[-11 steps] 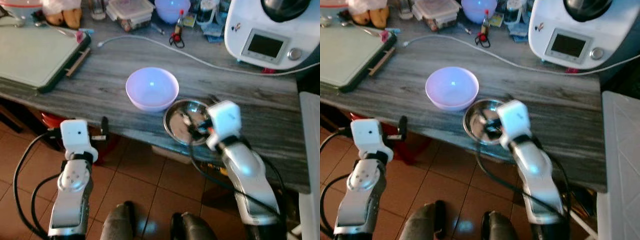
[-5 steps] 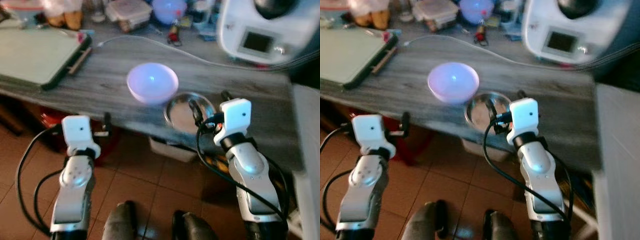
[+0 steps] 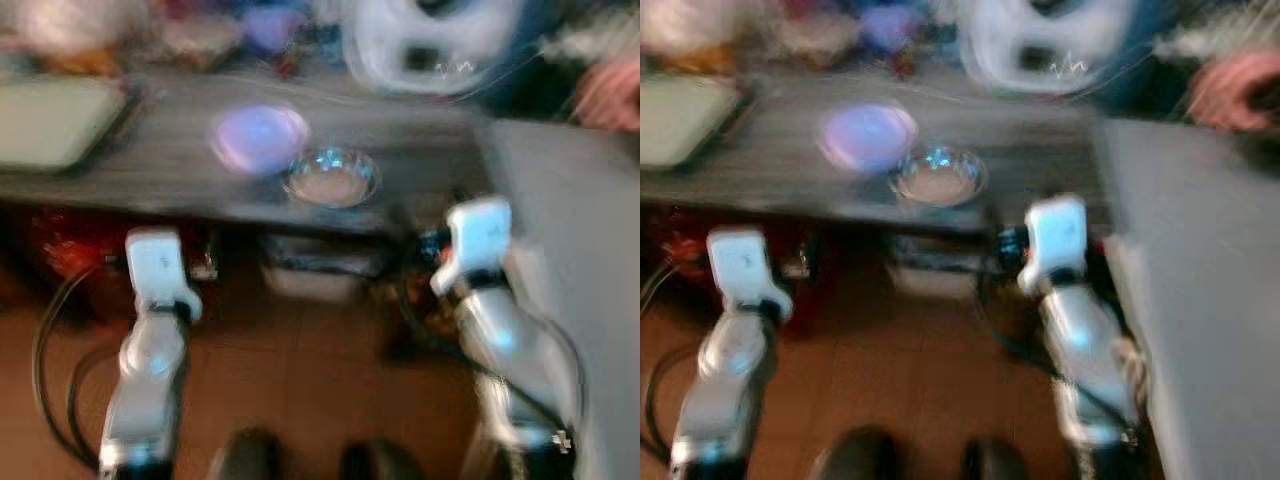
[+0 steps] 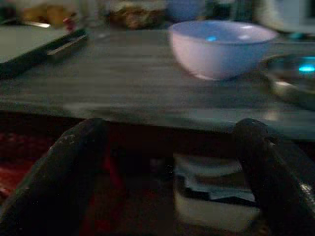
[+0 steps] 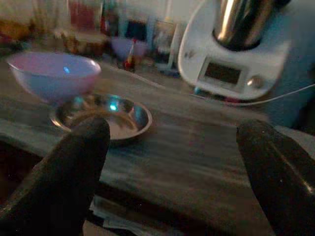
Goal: Setting the table
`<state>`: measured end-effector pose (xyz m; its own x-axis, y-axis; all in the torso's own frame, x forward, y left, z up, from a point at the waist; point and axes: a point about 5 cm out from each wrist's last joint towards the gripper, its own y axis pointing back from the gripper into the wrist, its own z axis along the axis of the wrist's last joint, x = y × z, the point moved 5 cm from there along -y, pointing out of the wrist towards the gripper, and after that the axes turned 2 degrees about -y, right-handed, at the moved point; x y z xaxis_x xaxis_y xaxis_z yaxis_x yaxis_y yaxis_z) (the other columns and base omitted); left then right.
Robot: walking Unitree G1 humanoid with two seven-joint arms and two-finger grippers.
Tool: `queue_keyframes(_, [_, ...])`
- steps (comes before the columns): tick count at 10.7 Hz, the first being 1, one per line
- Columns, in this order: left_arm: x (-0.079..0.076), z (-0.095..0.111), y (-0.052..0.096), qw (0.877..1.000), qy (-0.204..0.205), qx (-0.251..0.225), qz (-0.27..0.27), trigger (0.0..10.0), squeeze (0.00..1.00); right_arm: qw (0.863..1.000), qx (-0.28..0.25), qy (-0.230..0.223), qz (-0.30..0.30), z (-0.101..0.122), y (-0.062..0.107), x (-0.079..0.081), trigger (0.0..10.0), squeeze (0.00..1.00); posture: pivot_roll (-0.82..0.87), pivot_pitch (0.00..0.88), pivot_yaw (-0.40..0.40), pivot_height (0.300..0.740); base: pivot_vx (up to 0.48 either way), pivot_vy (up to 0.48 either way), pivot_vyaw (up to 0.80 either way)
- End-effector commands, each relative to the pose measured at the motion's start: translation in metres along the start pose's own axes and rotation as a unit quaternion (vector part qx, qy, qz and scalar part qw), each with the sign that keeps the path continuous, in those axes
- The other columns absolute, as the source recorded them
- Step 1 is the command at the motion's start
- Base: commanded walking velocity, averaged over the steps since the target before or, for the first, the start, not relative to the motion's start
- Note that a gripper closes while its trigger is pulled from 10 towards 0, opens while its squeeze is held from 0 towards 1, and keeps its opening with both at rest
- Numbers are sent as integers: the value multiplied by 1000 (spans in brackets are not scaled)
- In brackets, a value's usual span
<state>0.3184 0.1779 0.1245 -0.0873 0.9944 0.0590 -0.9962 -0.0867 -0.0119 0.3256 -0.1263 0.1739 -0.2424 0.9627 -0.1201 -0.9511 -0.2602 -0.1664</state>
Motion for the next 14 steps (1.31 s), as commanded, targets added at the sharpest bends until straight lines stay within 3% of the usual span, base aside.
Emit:
queue_keyframes(1, [-2,-6,3,1000,-1,11,-2,10000,0,1000,2,-4,4,-2,-3,-1,10000,0,22,78,7,740,-315,0,0])
queue_keyframes(4, [-12,-18,2,999,-11,25,-39,10000,0,995,83,19,-46,-48,9,-20,10000,0,8,14,38,740,-201,0,0])
queue_keyframes(5, [-15,-24,8,998,-11,29,-58,10000,0,994,78,46,-65,-48,12,-21,10000,0,7,0,41,740,0,0,0])
queue_keyframes(6, [-17,-32,17,997,-5,32,-63,10000,0,988,58,-9,-146,-48,18,-40,10000,0,12,0,36,740,0,0,0])
queue_keyframes(8, [-20,-40,23,996,-14,32,-78,10000,0,971,70,-27,-226,-58,38,-61,10000,0,2,0,34,740,0,0,0])
queue_keyframes(10, [-29,-46,27,992,-22,38,-118,10000,0,978,80,-31,-190,-63,47,-50,10000,0,-18,0,38,740,0,0,0])
queue_keyframes(12, [-28,-45,30,991,-17,38,-124,10000,0,979,86,-40,-183,-67,54,-43,10000,0,-29,0,53,740,0,-264,-800])
queue_keyframes(14, [-38,-43,28,989,-18,32,-146,10000,0,984,71,-49,-155,-61,40,-34,10000,0,-31,0,61,740,0,-407,0])
